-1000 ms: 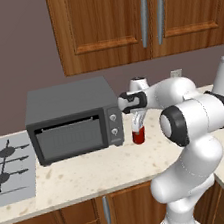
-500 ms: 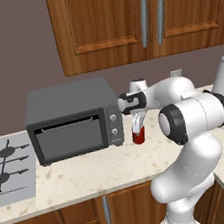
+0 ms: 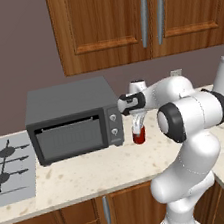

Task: Four empty soda cans are scattered around the kitchen. Gather all the cans and cluster them next to the stove for recycling.

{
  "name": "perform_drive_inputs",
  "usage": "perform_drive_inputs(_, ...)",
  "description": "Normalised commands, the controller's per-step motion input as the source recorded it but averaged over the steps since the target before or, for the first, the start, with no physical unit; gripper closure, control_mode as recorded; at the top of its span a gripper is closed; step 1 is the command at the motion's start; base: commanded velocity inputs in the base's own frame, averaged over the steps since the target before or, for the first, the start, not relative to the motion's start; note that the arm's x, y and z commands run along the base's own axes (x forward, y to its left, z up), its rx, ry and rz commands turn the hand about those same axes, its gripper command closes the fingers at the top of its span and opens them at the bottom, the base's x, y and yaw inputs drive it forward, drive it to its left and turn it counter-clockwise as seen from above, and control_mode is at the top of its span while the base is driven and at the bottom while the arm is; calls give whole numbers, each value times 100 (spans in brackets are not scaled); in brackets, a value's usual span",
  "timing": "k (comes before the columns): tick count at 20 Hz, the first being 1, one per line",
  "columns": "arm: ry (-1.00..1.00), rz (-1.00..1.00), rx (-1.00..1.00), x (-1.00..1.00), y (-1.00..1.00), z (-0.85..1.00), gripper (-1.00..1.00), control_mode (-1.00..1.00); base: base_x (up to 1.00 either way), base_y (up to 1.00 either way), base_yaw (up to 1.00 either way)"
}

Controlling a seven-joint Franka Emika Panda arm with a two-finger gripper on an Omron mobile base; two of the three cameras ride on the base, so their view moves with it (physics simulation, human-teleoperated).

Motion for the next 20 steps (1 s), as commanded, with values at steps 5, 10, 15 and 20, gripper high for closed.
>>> perform_drive_inputs(5,1,2,0,0,1,-1,100,-100,0,0,0)
perform_drive_inputs(10,0,0,0,0,0,0,100,-100,0,0,0)
perform_drive_inputs(15,0,0,0,0,0,1,100,-100,0,0,0)
perform_drive_inputs(20,0,-3,0,-10,0,28,100,-100,0,0,0)
